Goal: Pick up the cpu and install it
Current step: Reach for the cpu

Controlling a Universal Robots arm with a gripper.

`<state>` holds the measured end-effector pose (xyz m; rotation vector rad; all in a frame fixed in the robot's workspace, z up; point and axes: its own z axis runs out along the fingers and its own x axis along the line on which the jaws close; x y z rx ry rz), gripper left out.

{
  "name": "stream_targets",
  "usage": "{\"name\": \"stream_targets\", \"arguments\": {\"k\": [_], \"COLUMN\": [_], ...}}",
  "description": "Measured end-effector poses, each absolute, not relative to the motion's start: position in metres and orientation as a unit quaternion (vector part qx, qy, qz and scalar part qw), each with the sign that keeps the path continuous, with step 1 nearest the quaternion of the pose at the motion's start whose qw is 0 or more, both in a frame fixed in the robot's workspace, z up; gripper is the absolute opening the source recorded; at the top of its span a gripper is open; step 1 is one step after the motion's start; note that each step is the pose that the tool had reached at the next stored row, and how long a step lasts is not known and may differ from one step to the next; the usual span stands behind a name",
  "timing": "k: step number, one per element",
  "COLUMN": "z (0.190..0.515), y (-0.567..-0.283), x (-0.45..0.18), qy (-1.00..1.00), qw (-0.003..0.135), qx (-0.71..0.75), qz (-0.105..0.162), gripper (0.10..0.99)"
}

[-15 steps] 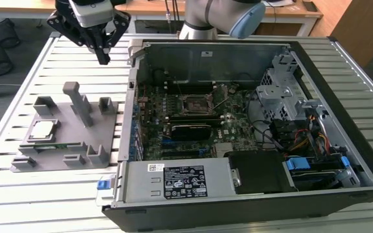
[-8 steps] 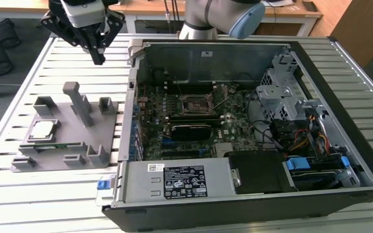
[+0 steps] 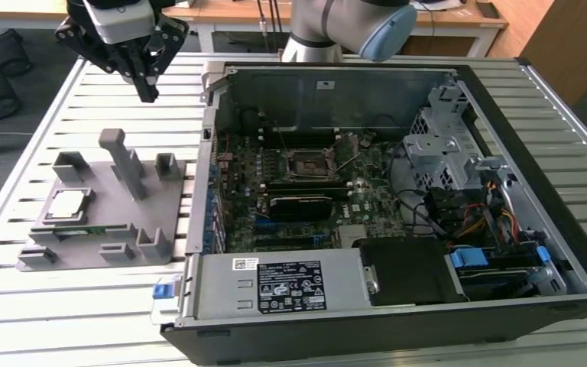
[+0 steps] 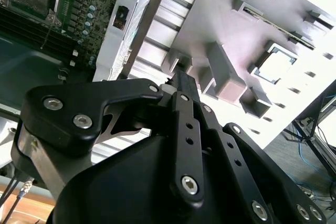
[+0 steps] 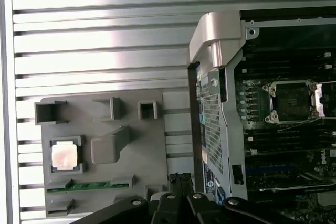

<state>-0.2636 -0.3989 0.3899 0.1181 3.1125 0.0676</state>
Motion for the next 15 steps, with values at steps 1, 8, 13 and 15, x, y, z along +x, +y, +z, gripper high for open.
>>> {"name": "stream_targets", "arguments": {"k": [1,8,13,15], "z": [0.390,0.390,0.389,0.389], "y": [-0.399,-0.399,-0.399,-0.399], "x": [-0.265,-0.273,-0.279,-0.282], "qy": [0.999,0.999,0.999,0.999], "qw": [0.013,0.013,0.013,0.013], "qx": [0.038,0.038,0.038,0.038], "qz": [0.022,0.022,0.022,0.022], "gripper": [0.106,0.106,0.106,0.106]}}
